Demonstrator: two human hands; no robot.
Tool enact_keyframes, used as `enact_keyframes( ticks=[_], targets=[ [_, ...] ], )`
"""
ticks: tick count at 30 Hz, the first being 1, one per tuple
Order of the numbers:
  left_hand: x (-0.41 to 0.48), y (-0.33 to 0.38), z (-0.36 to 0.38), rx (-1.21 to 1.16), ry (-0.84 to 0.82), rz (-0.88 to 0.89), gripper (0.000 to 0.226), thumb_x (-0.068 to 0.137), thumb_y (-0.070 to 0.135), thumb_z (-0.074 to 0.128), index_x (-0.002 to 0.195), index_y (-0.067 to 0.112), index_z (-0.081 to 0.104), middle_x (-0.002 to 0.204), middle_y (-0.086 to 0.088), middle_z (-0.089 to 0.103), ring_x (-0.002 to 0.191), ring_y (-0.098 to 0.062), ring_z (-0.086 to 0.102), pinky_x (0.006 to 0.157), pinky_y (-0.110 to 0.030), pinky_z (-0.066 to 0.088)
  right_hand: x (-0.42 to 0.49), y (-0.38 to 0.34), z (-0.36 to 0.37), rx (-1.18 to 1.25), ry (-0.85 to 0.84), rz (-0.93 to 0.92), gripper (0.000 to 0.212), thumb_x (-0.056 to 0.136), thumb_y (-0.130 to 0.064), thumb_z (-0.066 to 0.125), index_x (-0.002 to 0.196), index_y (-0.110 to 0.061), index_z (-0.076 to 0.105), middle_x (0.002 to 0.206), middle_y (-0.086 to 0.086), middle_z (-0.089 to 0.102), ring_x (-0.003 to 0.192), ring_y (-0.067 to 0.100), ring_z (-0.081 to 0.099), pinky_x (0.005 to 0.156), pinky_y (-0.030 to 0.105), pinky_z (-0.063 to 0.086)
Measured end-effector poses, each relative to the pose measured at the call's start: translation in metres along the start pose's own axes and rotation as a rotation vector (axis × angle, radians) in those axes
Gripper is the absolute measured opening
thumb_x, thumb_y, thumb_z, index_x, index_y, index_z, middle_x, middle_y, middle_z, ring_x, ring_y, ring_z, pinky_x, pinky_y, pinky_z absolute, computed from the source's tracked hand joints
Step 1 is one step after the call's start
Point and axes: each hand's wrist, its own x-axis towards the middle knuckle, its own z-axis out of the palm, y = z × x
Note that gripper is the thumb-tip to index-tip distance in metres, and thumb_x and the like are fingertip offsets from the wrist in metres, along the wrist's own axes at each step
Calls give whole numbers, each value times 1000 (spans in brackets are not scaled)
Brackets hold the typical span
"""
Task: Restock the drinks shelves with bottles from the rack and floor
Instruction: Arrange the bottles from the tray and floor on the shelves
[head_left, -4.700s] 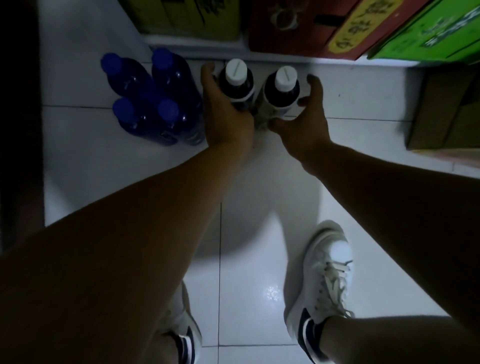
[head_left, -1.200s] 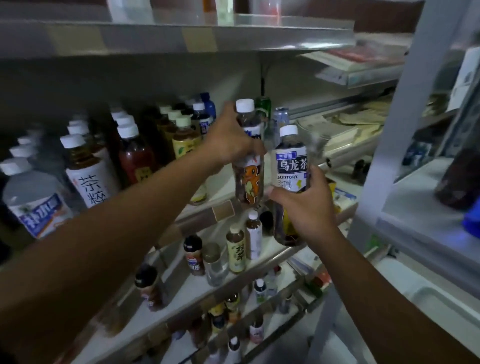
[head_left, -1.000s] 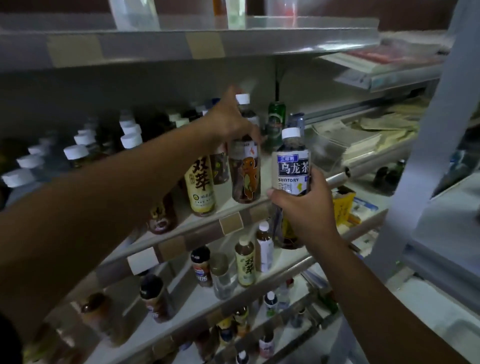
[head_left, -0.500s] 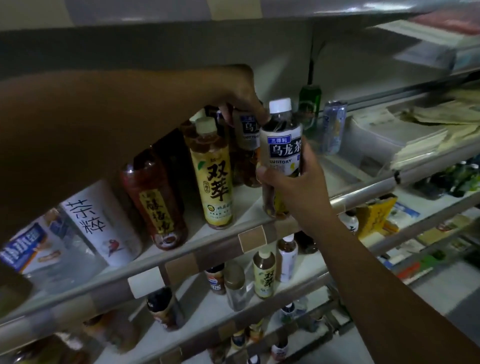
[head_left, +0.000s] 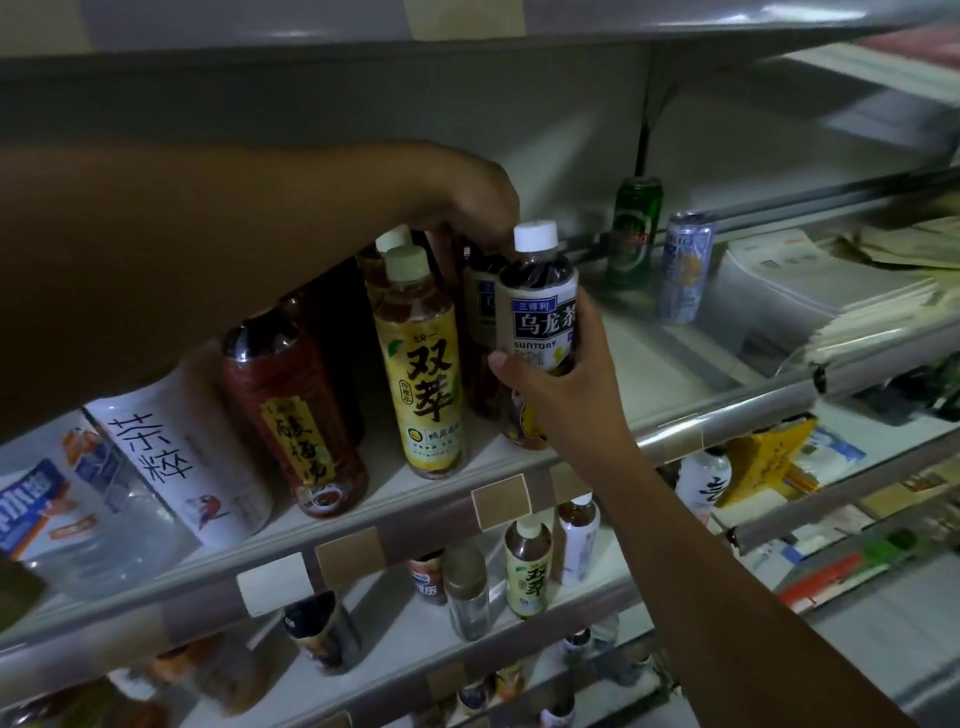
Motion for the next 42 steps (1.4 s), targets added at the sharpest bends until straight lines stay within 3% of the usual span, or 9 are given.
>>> enact_keyframes(
  ticks=[4,7,10,13,18,23,27,36,42],
  targets=[
    [-7,-7,-5,-104,9,-37,34,85,31,74,108,6,70,103,-12,72,90,-33,72,64,-36,62,-5,10,0,10,-20,60,64,80,-6,79,133,-24,48,112,-13,70,100,7,69,77,17,55],
    [-9,-12,-5,-169,51,-60,47,89,49,65,111,8,67,104,-9,70,92,-29,71,80,-43,61,-11,18,-2,-33,-39,108,59,79,-13,81,123,-35,50,108,-14,70,97,5,69,74,17,55],
    [-9,-13,-9,-293,200,-72,32,98,32,57,110,3,65,108,-14,67,79,-25,70,67,-35,63,-18,22,-1,-142,-90,181,65,74,-18,83,117,-47,43,107,-18,67,95,-5,64,73,12,53],
    [-14,-13,-18,-280,222,-61,24,92,19,63,110,3,66,105,-12,67,74,-26,70,53,-28,59,-23,26,-1,-196,-66,225,68,74,-19,80,125,-40,40,98,-21,64,83,-13,62,58,3,46],
    [-15,-10,-6,-27,178,51,17,87,17,72,104,22,72,102,0,65,83,-15,66,63,-24,56,-20,28,-2,-199,-108,219,68,76,-12,78,118,-46,36,88,-34,63,74,-10,65,52,4,46],
    [-9,-10,-1,-39,307,65,13,87,18,72,99,15,74,92,-4,69,70,-15,67,59,-24,56,-17,30,-1,-210,-119,227,67,76,-21,79,119,-48,36,93,-37,62,78,-10,65,54,4,46],
    [-7,-9,-1,-41,271,74,16,88,15,70,103,11,73,90,-11,73,73,-19,70,67,-30,59,-16,31,-3,-235,-128,239,71,76,-27,80,122,-53,32,96,-43,59,85,-17,61,58,0,45],
    [-15,-11,-3,-87,266,95,30,91,35,67,104,9,73,86,-4,71,67,-14,60,55,-18,47,-17,31,-7,-300,-155,281,76,76,-27,81,124,-53,27,101,-37,60,92,-22,56,65,0,45],
    [-36,-3,-8,-143,465,68,34,99,34,53,119,8,66,118,-11,66,100,-24,60,88,-32,49,-26,12,-14,-372,-129,293,70,75,-29,83,121,-48,34,100,-35,58,91,-20,57,67,-1,42]
  ],
)
